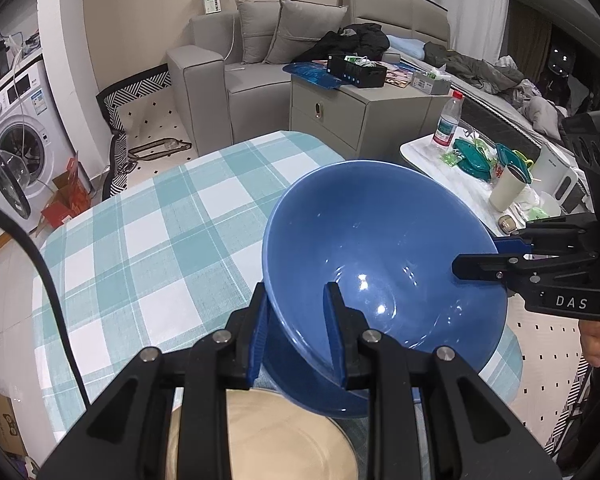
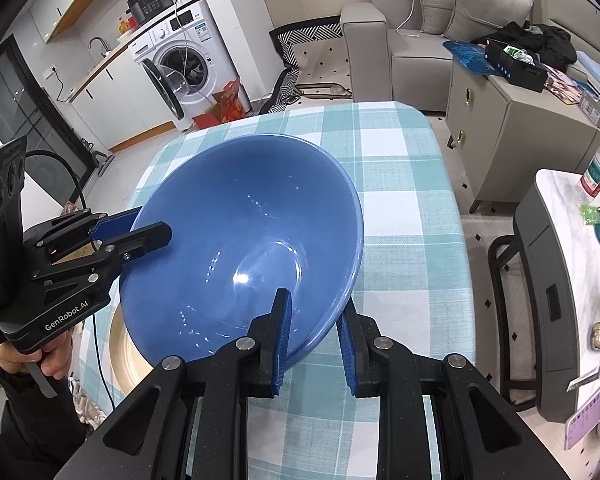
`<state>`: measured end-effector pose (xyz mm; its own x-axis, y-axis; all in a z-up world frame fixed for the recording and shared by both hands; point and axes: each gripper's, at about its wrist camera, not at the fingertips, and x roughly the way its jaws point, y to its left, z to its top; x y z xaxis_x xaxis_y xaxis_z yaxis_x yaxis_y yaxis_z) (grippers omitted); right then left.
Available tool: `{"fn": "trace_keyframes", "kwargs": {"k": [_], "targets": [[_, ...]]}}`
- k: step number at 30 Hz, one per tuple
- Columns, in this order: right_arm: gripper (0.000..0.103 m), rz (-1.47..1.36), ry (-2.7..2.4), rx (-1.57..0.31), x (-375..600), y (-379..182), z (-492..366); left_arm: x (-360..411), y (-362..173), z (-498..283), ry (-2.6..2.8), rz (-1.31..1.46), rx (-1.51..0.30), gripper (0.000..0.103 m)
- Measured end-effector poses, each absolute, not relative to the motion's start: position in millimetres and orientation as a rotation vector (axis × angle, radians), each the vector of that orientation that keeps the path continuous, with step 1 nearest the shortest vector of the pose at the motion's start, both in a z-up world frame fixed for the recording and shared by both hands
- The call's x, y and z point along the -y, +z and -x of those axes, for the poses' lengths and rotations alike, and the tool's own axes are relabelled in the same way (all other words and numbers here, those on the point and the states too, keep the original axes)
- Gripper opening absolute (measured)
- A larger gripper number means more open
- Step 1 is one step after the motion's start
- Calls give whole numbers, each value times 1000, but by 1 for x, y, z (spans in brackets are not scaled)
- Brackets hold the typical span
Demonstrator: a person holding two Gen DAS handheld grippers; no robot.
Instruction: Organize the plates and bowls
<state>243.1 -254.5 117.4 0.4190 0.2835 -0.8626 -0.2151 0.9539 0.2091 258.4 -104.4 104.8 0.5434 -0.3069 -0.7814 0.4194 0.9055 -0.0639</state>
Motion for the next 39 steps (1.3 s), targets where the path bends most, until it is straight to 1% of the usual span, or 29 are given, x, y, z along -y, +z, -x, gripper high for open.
{"fn": "trace_keyframes", "kwargs": {"k": [19,39], "targets": [[23,-51,321,-1148,241,91,-252,88,73,-259,-424,-115,-953,25],[23,7,320,-1167,230,79,-255,87,58,-258,-389,-163,-965,25]]}}
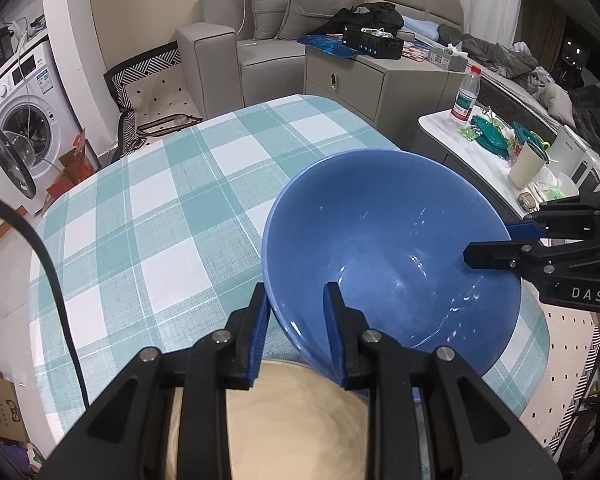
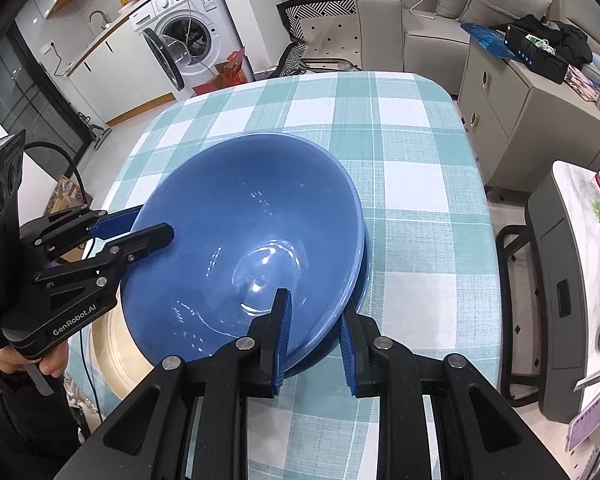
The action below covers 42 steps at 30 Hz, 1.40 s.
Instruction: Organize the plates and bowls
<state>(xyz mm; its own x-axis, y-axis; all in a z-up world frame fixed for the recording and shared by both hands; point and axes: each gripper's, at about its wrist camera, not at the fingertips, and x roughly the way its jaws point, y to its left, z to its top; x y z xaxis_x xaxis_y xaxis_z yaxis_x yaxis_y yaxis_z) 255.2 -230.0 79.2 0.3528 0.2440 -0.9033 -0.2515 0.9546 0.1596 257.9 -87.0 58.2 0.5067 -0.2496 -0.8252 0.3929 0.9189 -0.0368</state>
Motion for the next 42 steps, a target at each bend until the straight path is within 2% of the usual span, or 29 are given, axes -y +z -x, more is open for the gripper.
{"fn": "trace_keyframes", "kwargs": {"k": [34,38,42], "targets": [[25,104,301,-1196,217,71,-260,89,45,-263,-392,-186,-1003,26],[31,116,303,-1193,216,72,-259,87,43,-263,-405,-176,-1007,31],[44,130,311,-1186,214,74,-257,89,42,-260,-420,-178,-1007,33]]}}
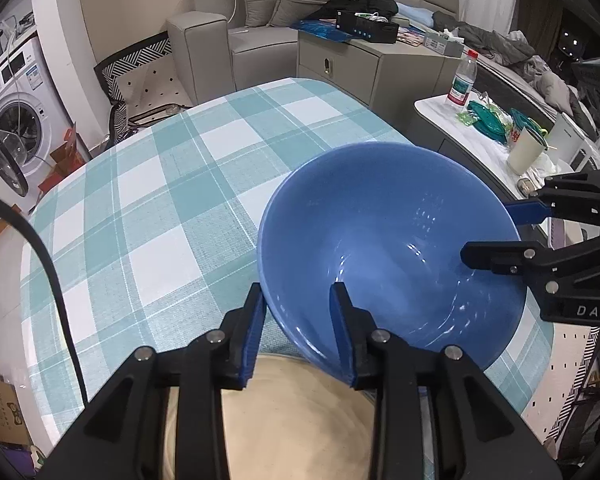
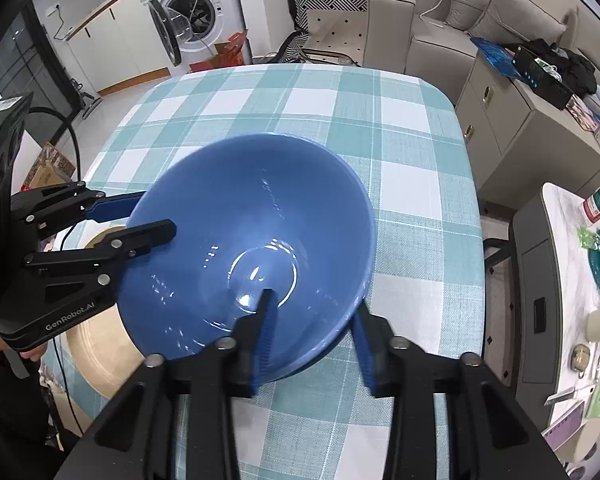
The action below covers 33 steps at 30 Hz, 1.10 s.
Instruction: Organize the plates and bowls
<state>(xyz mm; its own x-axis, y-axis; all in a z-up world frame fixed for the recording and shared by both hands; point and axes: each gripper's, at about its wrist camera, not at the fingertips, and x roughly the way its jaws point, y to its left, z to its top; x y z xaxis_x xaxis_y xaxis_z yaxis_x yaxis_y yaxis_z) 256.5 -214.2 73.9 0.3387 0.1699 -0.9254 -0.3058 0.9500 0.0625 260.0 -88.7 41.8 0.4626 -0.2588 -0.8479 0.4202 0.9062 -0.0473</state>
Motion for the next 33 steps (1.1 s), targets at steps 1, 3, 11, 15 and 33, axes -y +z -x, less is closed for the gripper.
{"fn": "trace_keyframes", "kwargs": {"k": [1,3,11,15,33], "targets": [[44,131,313,-1185,215,75,-256,89,42,-259,-424,-176,-1007,35],[50,132,311,-1178,216,76,-254,89,43,-258,-429,-175,-1001,39],[73,85,314,-1139,230,84,-249,85,53,-251,-449,-156,-964,54],[81,17,315,-1120,239,81,-250,81,52,-250,-444,-139,-962,60],[101,-90,325,-1040,247,65,-246,69,52,-245,-416,-68,-901,98]]}}
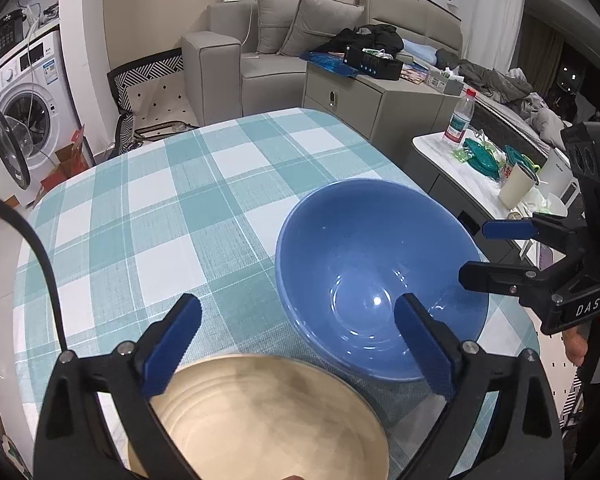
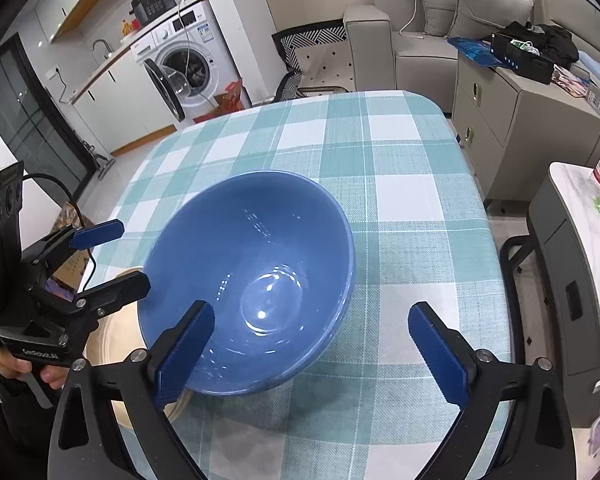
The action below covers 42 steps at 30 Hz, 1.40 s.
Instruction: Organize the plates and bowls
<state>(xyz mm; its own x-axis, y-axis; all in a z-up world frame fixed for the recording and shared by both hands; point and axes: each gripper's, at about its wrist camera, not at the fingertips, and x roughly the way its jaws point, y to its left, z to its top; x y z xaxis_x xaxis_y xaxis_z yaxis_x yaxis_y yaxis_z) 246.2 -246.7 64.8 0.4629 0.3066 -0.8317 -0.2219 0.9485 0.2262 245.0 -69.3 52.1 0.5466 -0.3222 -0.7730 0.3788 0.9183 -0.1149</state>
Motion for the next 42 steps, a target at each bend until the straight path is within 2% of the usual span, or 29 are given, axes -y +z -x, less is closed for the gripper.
{"fn": "trace_keyframes", "kwargs": {"k": [7,19,42], "targets": [[102,-107,339,-996,248,60,-244,66,50,-244,-392,-45,-876,103],[102,-145,365,-940,251,54,-240,63,42,-244,-363,-11,-836,103],[102,-293,357,-964,262,28,-245,75,28,-255,-354,-6,-862,103]]}}
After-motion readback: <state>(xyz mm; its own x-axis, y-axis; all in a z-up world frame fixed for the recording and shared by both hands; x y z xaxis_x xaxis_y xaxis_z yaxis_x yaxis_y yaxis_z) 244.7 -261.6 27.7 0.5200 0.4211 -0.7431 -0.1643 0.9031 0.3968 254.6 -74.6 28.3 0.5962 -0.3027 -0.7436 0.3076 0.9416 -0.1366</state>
